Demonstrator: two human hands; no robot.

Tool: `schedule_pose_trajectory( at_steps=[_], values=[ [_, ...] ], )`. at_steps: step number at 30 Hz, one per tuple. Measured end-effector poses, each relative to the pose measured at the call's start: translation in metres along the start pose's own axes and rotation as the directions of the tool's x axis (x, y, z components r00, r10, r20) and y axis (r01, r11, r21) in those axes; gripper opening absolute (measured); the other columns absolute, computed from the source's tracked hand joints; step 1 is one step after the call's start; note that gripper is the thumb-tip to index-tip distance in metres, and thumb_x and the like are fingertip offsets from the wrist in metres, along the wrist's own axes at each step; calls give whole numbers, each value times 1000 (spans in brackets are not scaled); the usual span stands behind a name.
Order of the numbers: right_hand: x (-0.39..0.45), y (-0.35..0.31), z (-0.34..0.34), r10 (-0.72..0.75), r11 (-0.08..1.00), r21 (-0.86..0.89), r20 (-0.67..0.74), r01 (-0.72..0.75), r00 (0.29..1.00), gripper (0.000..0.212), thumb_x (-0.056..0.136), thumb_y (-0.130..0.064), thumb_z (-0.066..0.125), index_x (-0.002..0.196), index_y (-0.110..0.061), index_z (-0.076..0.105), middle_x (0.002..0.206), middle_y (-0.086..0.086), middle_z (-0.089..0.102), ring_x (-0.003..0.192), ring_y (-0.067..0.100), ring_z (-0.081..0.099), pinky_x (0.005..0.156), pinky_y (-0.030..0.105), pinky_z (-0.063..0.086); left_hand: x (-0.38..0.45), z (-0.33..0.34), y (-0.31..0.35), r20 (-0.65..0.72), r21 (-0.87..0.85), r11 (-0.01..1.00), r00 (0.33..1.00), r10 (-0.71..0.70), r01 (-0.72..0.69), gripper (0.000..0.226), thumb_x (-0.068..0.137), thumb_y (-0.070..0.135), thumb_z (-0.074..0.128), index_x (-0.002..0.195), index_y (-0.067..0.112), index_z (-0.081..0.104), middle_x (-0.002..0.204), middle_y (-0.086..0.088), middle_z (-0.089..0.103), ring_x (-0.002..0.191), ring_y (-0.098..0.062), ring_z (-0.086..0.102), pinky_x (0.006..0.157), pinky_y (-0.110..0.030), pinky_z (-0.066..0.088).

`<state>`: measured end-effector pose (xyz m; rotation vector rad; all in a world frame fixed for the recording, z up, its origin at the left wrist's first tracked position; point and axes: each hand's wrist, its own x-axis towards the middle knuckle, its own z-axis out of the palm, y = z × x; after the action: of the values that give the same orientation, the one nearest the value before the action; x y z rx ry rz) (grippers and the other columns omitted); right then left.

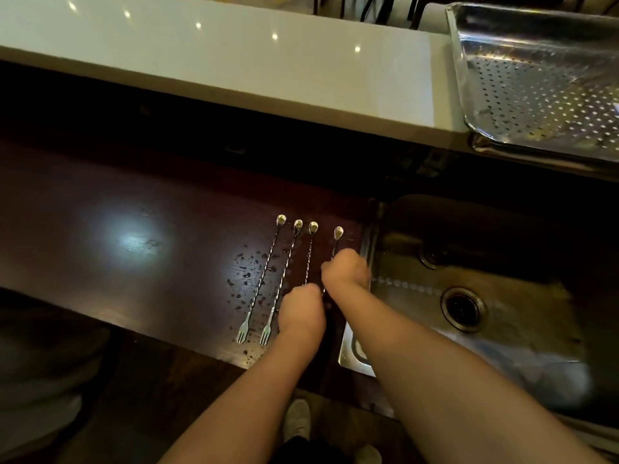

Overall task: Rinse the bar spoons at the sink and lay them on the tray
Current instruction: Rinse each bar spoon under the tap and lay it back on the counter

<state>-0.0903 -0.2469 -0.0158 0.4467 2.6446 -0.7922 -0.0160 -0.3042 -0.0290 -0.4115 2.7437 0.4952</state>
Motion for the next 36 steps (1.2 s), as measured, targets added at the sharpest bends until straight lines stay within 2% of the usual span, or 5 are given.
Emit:
schedule_pose_trajectory(
  at_steps=[11,14,20,27,36],
  values=[
    [6,0,7,86,995,53,18,-87,996,18,88,-19,61,99,-6,69,107,15,69,100,33,65,70,31,46,10,-10,5,133,-6,1000,991,-10,11,20,88,9,51,102,4,64,108,-17,67,104,-36,63,84,-39,50],
    [5,1,6,71,993,94,42,-75,997,18,87,-22,61,87,-5,67,97,14,70,91,33,65,63,29,40,12,-13,7,176,4,1000,984,9,-10,22,89,10,51,106,3,64,110,-16,67,105,-35,63,85,-39,50],
    [2,7,5,61,983,173,22,-63,998,35,81,-24,63,54,-14,43,71,8,55,68,26,53,44,24,27,10,-15,6,167,-12,999,984,53,-52,20,90,19,54,100,4,62,105,-16,67,99,-34,64,79,-38,49],
    [6,6,-19,78,973,221,-78,-59,994,26,80,-33,67,78,-7,68,86,14,70,84,33,66,66,31,47,7,-42,24,88,22,990,986,139,-141,13,89,15,56,95,6,64,100,-14,68,95,-34,65,73,-37,49],
    [10,55,-77,279,854,499,-203,-146,938,25,82,-30,65,75,-7,70,78,10,70,64,23,55,47,23,28,-4,-50,87,85,253,859,895,438,-444,23,91,0,46,104,3,65,104,-15,67,96,-33,65,75,-38,51]
  ],
)
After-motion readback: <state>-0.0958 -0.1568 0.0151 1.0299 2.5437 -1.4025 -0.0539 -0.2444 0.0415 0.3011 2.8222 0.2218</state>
